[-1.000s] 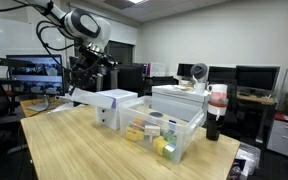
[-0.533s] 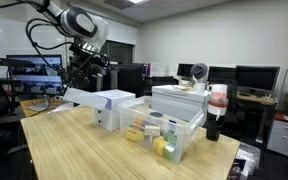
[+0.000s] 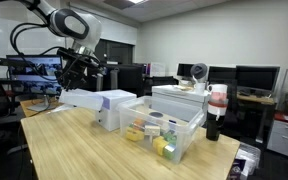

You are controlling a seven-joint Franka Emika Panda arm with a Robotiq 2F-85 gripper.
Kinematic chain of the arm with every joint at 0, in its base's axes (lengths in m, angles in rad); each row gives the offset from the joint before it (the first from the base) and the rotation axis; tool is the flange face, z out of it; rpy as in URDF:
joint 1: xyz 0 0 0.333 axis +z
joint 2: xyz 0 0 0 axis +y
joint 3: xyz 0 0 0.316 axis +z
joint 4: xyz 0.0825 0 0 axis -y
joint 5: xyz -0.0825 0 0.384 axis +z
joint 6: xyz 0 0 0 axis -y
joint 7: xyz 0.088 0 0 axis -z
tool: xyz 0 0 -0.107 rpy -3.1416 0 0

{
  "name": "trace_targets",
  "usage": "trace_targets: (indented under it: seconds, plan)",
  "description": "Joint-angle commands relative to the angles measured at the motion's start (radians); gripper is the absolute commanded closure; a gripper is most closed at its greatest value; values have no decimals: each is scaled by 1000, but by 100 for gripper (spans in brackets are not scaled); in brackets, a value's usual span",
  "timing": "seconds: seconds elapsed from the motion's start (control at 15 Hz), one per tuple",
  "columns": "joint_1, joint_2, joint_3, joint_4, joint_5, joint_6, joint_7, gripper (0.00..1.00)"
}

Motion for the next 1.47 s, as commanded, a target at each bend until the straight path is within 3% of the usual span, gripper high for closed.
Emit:
trace_targets:
  seconds: [0.0, 0.4, 0.73, 1.4]
  plan:
    - [26, -69, -4, -131, 39, 120, 23, 99]
    - [54, -132, -13, -212, 2, 178, -3, 99]
    - [85, -152, -17, -192, -3, 107, -21, 99]
    - [89, -140, -33, -214, -65, 104, -234, 99]
